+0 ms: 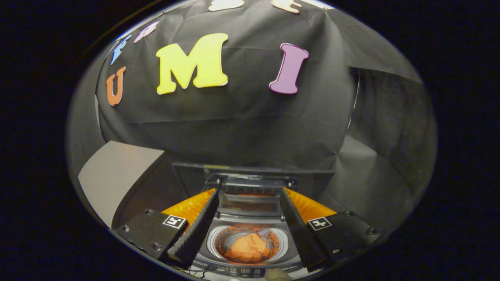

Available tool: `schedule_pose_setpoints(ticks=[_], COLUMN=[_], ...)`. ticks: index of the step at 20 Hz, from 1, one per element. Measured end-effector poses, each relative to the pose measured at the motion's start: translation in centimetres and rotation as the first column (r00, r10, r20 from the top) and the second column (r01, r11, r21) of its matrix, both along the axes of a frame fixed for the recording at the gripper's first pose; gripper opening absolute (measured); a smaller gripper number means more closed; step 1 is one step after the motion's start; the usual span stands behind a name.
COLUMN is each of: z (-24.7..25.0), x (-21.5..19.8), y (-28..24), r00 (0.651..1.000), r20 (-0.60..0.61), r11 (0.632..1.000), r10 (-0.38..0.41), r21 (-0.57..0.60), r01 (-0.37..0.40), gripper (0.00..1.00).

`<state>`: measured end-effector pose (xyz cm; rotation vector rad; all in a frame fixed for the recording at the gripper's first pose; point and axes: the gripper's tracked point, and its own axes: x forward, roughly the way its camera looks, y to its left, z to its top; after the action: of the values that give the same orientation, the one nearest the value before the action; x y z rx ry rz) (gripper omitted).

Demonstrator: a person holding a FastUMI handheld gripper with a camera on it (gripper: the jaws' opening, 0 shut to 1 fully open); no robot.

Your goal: Put the clothes into the washing machine and then close the washing machine lid.

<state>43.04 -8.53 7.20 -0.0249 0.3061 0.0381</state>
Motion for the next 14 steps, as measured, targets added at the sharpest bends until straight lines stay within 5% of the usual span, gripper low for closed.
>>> schedule_pose_setpoints(ticks=[14], z=[0.1], x=[8.4], y=[0.4], r00=[0.998], r20=[-0.051], r11=[0.999], r10=[-0.046], r21=[0.010], r01=[0.047], gripper=[0.99])
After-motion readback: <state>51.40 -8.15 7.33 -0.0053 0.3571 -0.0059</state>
